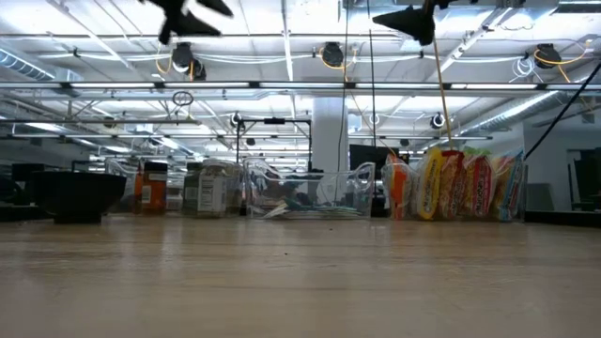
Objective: Pick & Place Food Item
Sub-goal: Return to Home Position
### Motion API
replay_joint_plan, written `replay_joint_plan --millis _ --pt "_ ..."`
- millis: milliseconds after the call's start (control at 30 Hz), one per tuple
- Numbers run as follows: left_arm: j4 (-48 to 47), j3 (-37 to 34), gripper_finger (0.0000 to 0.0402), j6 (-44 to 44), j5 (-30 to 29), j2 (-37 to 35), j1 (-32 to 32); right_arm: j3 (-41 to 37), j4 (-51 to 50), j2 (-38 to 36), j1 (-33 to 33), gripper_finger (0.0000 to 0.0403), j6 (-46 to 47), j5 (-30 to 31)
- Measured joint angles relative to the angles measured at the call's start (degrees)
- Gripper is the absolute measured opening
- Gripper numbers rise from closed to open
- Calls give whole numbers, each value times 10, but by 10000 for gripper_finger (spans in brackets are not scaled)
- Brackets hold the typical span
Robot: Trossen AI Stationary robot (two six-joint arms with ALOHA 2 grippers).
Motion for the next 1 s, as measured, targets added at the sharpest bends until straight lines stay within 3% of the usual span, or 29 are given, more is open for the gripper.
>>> replay_joint_plan --millis 333,467,700,1000 --pt "-29 -17 241 88 -30 -217 0 0 -103 -121 -42 393 -58 89" --pt "-9 -93 241 73 -31 -293 0 0 -141 -161 -44 393 -77 132" --pt "128 -260 241 5 -32 -419 0 -4 -207 -197 -43 393 -67 194" --pt "158 -384 241 -24 -78 -492 0 -141 -73 -223 -43 393 -31 208"
